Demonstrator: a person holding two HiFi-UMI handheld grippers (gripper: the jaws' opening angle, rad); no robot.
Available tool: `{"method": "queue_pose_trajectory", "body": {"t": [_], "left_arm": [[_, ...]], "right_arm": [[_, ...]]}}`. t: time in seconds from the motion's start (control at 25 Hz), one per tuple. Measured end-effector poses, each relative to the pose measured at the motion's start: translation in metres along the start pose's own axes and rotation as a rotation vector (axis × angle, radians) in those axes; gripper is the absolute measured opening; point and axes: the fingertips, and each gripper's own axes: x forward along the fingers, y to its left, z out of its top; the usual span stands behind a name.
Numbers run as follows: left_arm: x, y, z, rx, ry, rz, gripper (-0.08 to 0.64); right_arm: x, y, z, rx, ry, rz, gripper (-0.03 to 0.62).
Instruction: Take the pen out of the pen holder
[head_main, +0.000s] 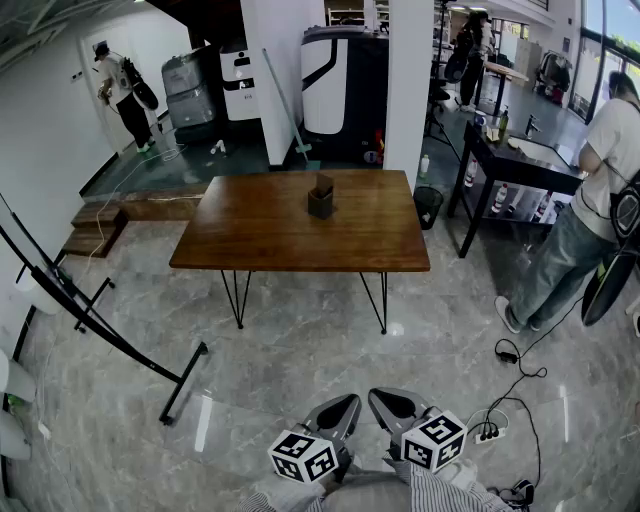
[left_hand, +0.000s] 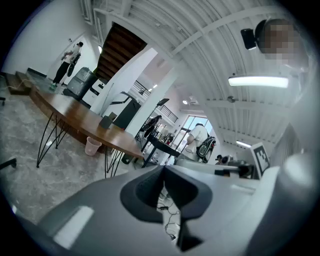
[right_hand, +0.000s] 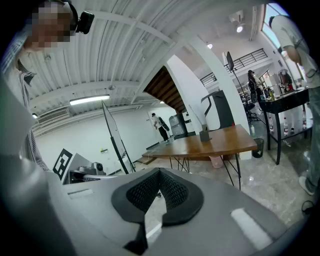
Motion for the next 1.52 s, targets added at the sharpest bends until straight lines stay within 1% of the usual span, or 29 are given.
{"method": "queue_pose_trajectory", "body": {"t": [0.12, 0.24, 0.4, 0.56, 0.76, 1.0, 1.12, 1.28, 1.4, 1.52], "left_arm": [[0.005, 0.005, -0.003, 0.002, 0.021, -0.007, 0.008], [0.017, 0.014, 0.001, 0.014, 0.025, -0.004, 0.008], [0.035, 0.040, 0.020, 0.011, 0.014, 0.012, 0.008], [0.061, 0.065, 0.040, 0.028, 0.022, -0.003, 0.008], [0.095, 0.106, 0.079, 0.023, 0.033, -0.010, 0.008], [0.136, 0.156, 0.137, 0.063, 0.030, -0.026, 0.008], [0.153, 0.183, 0.158, 0.069, 0.026, -0.030, 0.008], [0.173, 0.214, 0.165, 0.054, 0.046, -0.031, 0.008], [0.188, 0.224, 0.167, 0.046, 0.071, -0.039, 0.007], [0.198, 0.235, 0.173, 0.024, 0.077, -0.037, 0.008]], "right_arm": [[0.010, -0.005, -0.007, 0.008, 0.034, 0.007, 0.000], [0.023, -0.015, -0.002, 0.003, 0.037, 0.003, 0.000], [0.048, -0.031, 0.010, -0.002, 0.038, 0.005, 0.000], [0.082, -0.056, 0.028, -0.004, 0.030, -0.007, 0.000], [0.130, -0.083, 0.059, 0.001, 0.014, -0.012, 0.000], [0.195, -0.119, 0.110, -0.012, -0.027, -0.039, 0.000], [0.224, -0.136, 0.128, -0.017, -0.050, -0.064, 0.000], [0.252, -0.154, 0.130, 0.002, -0.046, -0.089, 0.000], [0.263, -0.168, 0.130, 0.024, -0.028, -0.105, 0.000], [0.271, -0.180, 0.133, 0.043, -0.013, -0.116, 0.000]]}}
